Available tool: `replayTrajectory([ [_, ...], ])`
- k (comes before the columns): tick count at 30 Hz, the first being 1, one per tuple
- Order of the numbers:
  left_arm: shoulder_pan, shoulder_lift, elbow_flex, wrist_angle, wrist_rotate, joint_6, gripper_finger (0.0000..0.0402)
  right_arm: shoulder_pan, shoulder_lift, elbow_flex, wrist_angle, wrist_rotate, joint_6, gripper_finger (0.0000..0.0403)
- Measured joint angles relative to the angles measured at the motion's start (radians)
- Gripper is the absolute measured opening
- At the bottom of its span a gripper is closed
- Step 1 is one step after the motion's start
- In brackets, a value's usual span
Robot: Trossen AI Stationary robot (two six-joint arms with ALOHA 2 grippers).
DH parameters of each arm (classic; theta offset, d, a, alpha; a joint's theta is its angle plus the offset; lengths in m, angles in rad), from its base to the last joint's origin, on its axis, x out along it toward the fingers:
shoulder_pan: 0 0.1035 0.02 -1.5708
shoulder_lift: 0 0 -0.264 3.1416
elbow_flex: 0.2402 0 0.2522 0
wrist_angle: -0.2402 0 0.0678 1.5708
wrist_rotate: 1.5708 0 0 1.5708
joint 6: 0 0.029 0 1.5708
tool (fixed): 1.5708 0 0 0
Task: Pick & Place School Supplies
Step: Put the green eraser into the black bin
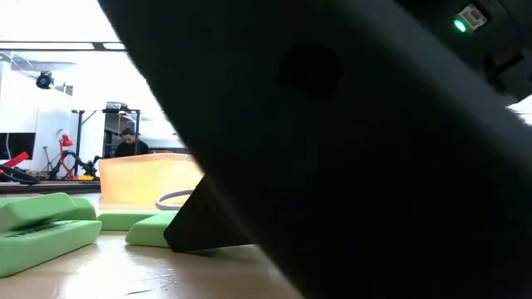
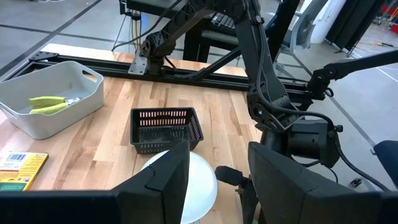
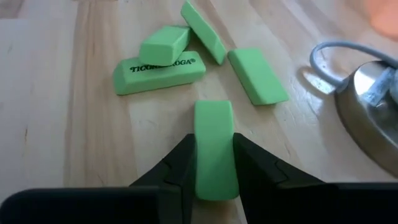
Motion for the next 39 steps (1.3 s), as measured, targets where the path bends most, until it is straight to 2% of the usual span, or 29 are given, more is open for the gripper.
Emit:
replayTrajectory([
  [8, 0.0, 0.0, 0.0, 0.0, 0.0, 0.0, 0.017, -0.004, -0.024, 0.013, -0.001, 0.103, -0.013, 0.0089],
  [15, 0.0, 0.0, 0.0, 0.0, 0.0, 0.0, 0.017, -0.002, -0.098, 0.013, -0.053, 0.19, -0.019, 0.009],
  [26, 0.0, 0.0, 0.0, 0.0, 0.0, 0.0, 0.017, -0.007, -0.291, 0.013, -0.349, 0.211, -0.002, 0.0091],
  [29, 0.0, 0.0, 0.0, 0.0, 0.0, 0.0, 0.017, -0.007, -0.358, 0.013, -0.457, 0.202, 0.084, 0.0091],
  [33, 0.0, 0.0, 0.0, 0.0, 0.0, 0.0, 0.017, 0.005, -0.471, 0.013, -0.644, 0.17, 0.302, 0.0091],
  [39, 0.0, 0.0, 0.0, -0.002, 0.0, 0.0, 0.017, 0.019, -0.594, 0.013, -0.972, 0.023, 0.542, 0.0091],
])
